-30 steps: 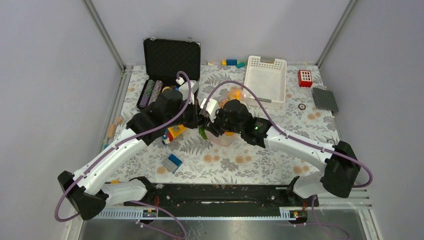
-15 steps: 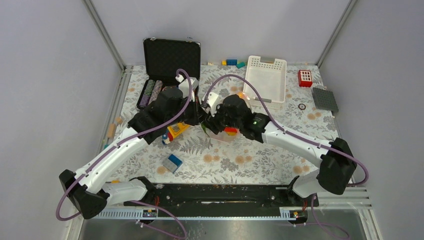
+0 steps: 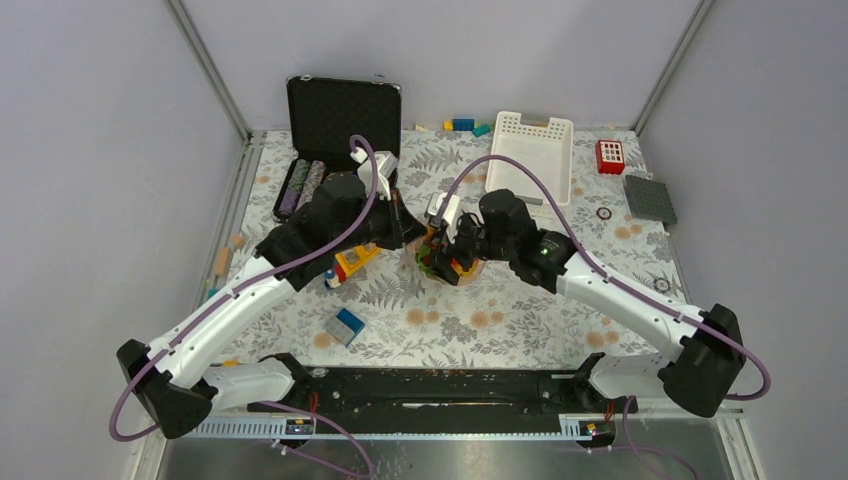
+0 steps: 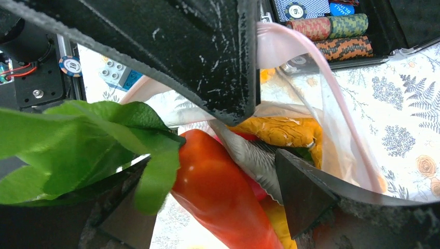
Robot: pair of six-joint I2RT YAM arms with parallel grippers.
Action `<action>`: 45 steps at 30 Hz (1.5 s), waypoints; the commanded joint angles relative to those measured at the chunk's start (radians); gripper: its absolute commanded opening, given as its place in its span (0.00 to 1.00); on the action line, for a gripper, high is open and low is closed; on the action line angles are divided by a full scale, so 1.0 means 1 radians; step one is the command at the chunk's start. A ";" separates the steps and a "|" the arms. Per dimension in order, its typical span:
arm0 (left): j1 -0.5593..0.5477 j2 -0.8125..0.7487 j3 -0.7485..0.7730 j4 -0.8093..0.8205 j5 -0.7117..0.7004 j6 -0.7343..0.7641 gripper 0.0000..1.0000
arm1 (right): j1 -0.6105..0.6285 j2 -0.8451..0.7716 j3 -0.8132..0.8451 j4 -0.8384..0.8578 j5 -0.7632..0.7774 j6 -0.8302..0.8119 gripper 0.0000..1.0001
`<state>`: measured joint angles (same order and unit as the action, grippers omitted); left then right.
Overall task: Place the food in the zip-top bag and seal the zipper
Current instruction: Adjust the fake vegetable in the zipper food storage bag.
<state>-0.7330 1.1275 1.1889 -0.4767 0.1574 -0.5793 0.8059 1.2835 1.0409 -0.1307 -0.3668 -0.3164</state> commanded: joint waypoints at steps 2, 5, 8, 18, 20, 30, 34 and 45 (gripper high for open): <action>0.002 -0.056 0.027 0.099 0.032 -0.035 0.00 | -0.025 -0.047 0.023 -0.045 0.020 -0.047 0.84; 0.006 -0.063 0.020 0.099 0.025 -0.039 0.00 | -0.024 -0.072 0.026 -0.043 0.040 -0.047 0.84; 0.009 -0.066 0.015 0.099 0.025 -0.043 0.00 | -0.024 -0.094 0.035 -0.051 0.032 -0.047 0.85; 0.013 -0.073 0.004 0.124 0.078 -0.051 0.00 | -0.025 -0.066 0.083 -0.039 0.042 0.047 0.42; 0.012 -0.075 -0.003 0.127 0.087 -0.051 0.00 | -0.025 -0.016 0.128 -0.050 0.069 0.108 0.35; 0.014 -0.108 -0.056 0.170 0.046 -0.071 0.00 | -0.024 0.106 0.276 -0.099 0.079 0.223 0.00; 0.015 -0.136 -0.073 0.159 -0.014 -0.074 0.00 | -0.012 0.088 0.170 -0.006 0.091 0.163 0.00; 0.022 -0.211 -0.111 0.144 -0.084 -0.070 0.00 | 0.051 0.118 0.069 0.013 0.199 -0.079 0.00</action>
<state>-0.7105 0.9680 1.0691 -0.4393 0.1070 -0.6403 0.8429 1.3766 1.1149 -0.0921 -0.2287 -0.2783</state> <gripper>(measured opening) 0.009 0.505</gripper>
